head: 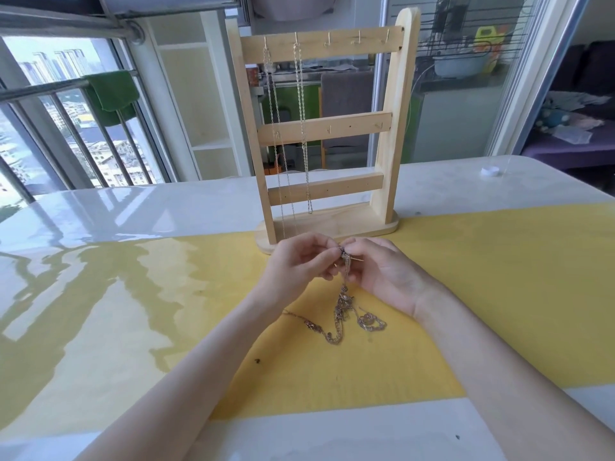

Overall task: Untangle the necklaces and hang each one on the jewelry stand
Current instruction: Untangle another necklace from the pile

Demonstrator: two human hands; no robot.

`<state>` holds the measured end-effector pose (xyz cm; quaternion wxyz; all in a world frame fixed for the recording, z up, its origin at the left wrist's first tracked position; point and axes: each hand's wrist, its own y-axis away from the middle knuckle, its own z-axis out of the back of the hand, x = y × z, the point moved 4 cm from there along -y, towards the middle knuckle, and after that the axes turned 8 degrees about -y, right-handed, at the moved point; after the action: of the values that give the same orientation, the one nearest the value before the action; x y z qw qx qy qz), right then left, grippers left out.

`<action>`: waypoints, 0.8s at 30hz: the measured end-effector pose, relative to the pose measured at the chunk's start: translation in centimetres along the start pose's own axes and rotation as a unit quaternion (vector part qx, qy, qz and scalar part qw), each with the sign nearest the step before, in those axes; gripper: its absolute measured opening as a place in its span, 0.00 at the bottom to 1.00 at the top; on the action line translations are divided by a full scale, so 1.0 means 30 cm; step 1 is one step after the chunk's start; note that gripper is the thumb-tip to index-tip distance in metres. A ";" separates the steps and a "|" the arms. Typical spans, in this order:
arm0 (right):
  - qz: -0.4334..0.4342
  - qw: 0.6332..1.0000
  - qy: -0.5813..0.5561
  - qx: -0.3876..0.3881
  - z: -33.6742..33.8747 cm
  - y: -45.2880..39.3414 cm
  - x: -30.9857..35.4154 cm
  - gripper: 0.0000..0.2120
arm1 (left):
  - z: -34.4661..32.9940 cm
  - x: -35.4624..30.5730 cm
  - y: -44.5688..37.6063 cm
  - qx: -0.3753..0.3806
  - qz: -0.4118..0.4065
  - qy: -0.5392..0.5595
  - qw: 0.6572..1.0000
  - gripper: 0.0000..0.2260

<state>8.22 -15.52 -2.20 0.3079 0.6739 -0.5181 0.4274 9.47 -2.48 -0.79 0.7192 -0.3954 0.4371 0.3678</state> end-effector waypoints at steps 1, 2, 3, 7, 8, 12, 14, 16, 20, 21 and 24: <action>-0.010 1.000 -0.003 0.011 0.001 0.001 -0.002 0.10 | -0.004 -0.004 -0.002 0.004 -0.005 -0.005 1.000 0.07; -0.020 1.000 -0.002 0.019 0.002 0.000 -0.004 0.09 | -0.008 -0.007 -0.003 0.008 -0.011 -0.015 1.000 0.07; -0.030 0.999 0.002 0.027 0.003 -0.001 -0.007 0.09 | -0.009 -0.011 -0.004 0.014 -0.017 -0.026 0.999 0.07; -0.042 0.999 0.006 0.029 0.003 -0.003 -0.010 0.08 | 0.006 -0.015 -0.010 0.031 -0.039 -0.055 0.997 0.07; -0.033 0.999 0.002 0.017 0.004 -0.003 -0.010 0.07 | 0.013 -0.013 -0.011 0.027 -0.044 -0.074 0.996 0.07; 0.005 0.998 -0.008 -0.061 0.006 -0.009 -0.013 0.09 | 0.028 -0.016 -0.003 -0.015 -0.132 -0.262 0.956 0.05; 0.010 0.996 -0.011 -0.086 0.004 -0.010 -0.011 0.10 | 0.015 -0.027 0.008 -0.032 -0.208 -0.357 0.910 0.10; 0.005 0.996 -0.002 -0.092 0.002 -0.010 -0.011 0.11 | 0.001 -0.038 0.011 -0.040 -0.249 -0.398 0.882 0.13; -0.013 0.997 0.045 -0.053 -0.006 -0.002 -0.012 0.11 | -0.004 -0.059 0.014 -0.040 -0.252 -0.367 0.894 0.08; -0.013 0.998 0.040 -0.041 -0.008 0.001 -0.011 0.10 | 0.005 -0.058 0.015 -0.035 -0.234 -0.333 0.913 0.05; -0.015 1.000 -0.018 -0.009 -0.007 0.009 -0.010 0.08 | 0.032 -0.049 0.002 -0.007 -0.150 -0.212 0.966 0.05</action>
<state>7.89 -15.30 -2.38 0.3112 0.6865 -0.5170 0.4057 9.24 -1.86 0.84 0.8398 -0.3745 0.2076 0.3338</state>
